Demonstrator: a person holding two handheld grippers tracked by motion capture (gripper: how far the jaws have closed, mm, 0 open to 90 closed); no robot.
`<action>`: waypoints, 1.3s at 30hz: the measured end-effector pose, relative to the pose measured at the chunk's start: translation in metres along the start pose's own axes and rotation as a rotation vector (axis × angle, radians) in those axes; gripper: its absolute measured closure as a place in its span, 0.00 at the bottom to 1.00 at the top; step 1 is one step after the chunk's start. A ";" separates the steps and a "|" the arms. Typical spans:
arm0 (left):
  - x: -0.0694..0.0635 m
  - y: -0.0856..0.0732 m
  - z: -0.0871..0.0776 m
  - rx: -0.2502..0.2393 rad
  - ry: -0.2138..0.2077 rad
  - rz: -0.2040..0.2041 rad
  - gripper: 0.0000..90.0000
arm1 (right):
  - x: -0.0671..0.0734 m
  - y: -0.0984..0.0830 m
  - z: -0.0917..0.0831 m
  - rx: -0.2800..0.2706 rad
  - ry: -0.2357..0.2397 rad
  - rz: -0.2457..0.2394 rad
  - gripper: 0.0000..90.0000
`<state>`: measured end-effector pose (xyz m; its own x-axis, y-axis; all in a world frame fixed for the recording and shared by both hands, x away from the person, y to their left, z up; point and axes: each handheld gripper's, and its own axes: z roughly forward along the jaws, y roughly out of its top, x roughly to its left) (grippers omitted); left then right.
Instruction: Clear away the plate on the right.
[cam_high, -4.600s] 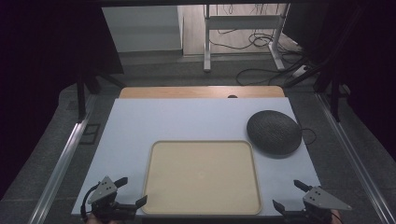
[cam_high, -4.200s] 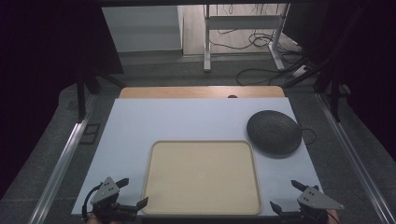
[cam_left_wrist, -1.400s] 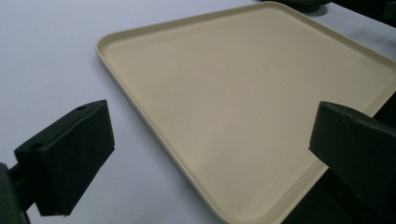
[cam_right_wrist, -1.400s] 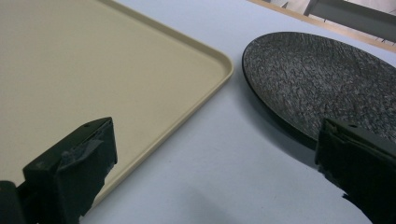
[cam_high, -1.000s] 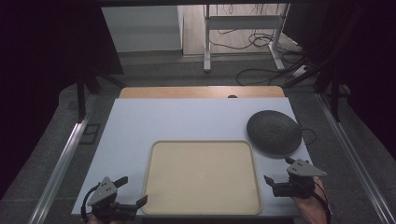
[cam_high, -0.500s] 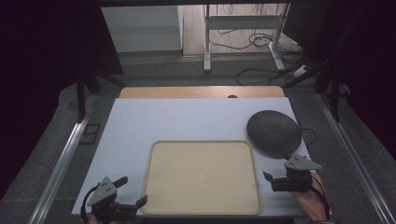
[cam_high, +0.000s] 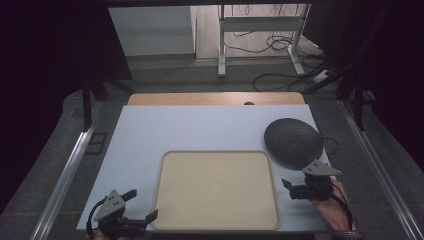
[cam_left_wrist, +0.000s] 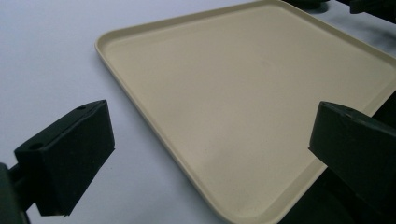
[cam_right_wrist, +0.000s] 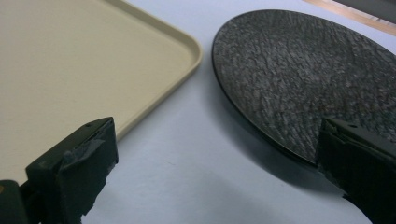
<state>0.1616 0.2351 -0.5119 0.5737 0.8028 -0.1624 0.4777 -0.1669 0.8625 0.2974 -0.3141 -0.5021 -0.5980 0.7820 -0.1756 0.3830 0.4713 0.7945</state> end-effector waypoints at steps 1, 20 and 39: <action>0.000 0.000 0.000 0.001 0.000 0.000 0.00 | -0.001 0.000 0.001 0.000 -0.005 -0.001 0.00; 0.000 0.000 0.000 0.004 0.001 0.004 0.00 | 0.004 0.010 0.017 0.140 -0.206 -0.285 0.23; 0.000 0.000 0.000 0.004 0.001 0.004 0.00 | 0.019 0.011 0.040 0.287 -0.337 -0.652 0.53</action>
<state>0.1613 0.2351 -0.5119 0.5751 0.8026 -0.1582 0.4779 -0.1727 0.8613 0.3180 -0.2775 -0.5195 -0.5365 0.3712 -0.7579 0.2224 0.9285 0.2973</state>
